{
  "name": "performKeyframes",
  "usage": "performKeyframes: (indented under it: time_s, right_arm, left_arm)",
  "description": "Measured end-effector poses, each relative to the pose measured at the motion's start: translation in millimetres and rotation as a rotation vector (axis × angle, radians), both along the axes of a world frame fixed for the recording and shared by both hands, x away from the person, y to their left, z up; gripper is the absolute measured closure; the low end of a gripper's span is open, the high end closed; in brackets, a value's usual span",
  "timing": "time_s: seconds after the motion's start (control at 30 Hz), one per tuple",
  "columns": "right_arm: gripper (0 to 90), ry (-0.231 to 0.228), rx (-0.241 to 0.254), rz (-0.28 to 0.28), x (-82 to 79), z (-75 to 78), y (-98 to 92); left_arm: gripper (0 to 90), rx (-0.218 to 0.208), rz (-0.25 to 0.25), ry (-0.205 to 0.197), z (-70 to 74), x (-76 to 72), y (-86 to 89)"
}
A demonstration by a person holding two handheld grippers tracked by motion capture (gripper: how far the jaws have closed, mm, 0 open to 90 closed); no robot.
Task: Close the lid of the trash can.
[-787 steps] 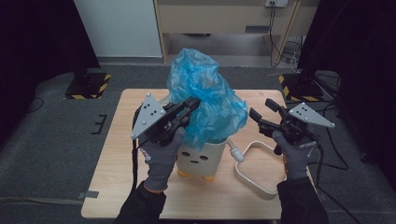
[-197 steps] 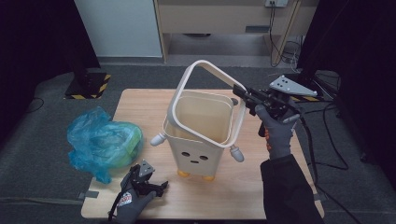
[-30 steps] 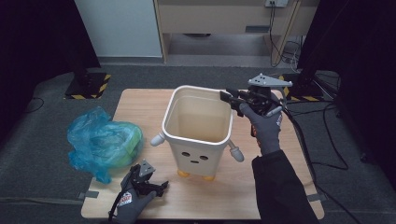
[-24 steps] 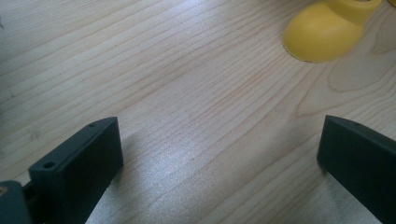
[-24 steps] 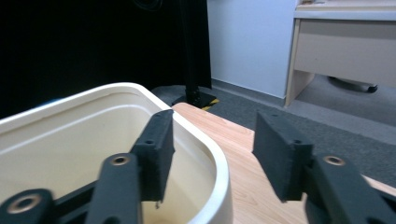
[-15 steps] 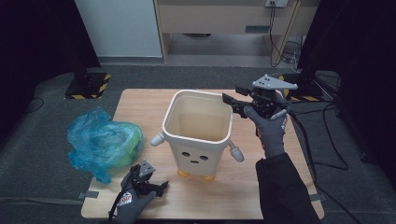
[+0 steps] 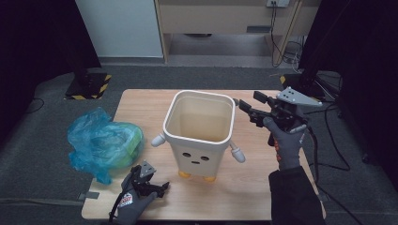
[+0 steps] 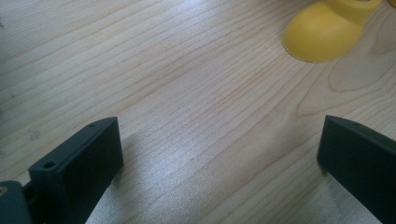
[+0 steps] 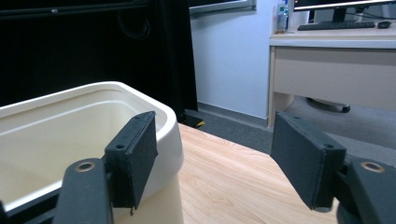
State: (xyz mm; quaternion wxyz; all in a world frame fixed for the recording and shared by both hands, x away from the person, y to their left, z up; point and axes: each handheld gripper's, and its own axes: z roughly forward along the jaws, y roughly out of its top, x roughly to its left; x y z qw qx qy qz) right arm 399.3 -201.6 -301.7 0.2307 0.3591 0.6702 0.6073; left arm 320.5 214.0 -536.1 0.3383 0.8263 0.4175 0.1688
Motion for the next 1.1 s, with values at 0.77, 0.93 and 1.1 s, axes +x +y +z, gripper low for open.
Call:
performKeyframes:
  time_s: [0.77,0.93,1.1]
  right_arm:
    - [23.6,0.077,-0.056,-0.100,-28.3,-74.2,-50.7]
    - [22.9,0.121,-0.086,-0.112,-30.6,-93.2,-57.2]
    - [22.8,0.167,-0.135,-0.121,-32.5,-109.8,-63.8]
  left_arm:
    - [0.0,0.000,0.001,0.000,0.0,-0.3,-0.4]
    - [0.0,-0.001,0.001,0.000,0.0,-0.4,-0.5]
    - [0.0,-0.001,0.001,0.000,0.0,-0.4,-0.5]
